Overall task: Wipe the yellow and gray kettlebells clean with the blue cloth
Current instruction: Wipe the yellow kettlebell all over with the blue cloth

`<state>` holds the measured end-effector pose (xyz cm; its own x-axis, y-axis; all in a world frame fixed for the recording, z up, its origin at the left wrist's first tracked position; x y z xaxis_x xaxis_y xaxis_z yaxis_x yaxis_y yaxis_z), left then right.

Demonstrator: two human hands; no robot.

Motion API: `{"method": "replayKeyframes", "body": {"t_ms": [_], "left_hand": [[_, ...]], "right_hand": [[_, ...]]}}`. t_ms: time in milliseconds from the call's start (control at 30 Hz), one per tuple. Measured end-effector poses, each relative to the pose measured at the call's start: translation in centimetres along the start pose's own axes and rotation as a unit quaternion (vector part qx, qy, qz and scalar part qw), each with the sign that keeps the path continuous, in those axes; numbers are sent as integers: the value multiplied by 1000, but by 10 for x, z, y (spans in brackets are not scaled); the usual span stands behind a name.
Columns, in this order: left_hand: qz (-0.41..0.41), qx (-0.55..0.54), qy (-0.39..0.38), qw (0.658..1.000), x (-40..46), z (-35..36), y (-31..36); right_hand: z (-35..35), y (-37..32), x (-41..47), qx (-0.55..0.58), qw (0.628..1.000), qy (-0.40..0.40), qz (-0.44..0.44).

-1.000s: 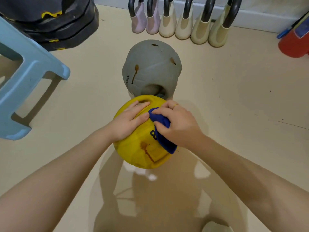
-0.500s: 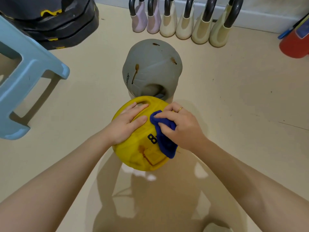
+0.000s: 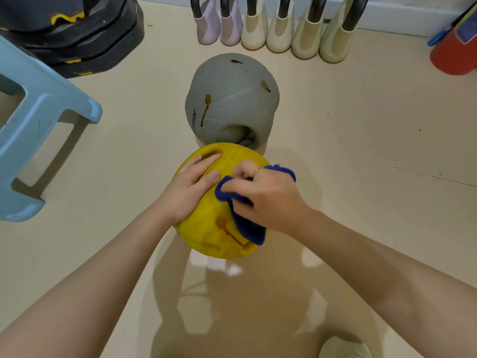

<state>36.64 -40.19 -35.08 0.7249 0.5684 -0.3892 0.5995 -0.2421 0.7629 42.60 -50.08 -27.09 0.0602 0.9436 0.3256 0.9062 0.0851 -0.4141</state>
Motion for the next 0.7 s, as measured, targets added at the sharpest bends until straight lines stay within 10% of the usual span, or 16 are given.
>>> {"method": "replayKeyframes", "body": {"t_ms": [200,433,700], "left_hand": [[-39,-24,42,998,11,-2,0],[-10,-6,29,1000,-3,-2,-1],[-26,-26,61,997,-15,-5,-3]], "right_hand": [[-9,109,-6,105,939,107,310],[-3,6,-16,54,998,30,15],[-3,103,-17,107,947,66,295]]}}
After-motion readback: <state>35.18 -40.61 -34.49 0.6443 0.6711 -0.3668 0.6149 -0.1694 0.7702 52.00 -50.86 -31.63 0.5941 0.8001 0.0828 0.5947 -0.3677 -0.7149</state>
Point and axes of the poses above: each hand's wrist, its own x-axis towards the middle knuckle, its own z-axis out of the palm, y = z × x, the point moved 10 cm from there along x, towards the middle knuckle, and after that the axes turned 4 degrees about -z, right-handed, at the moved point
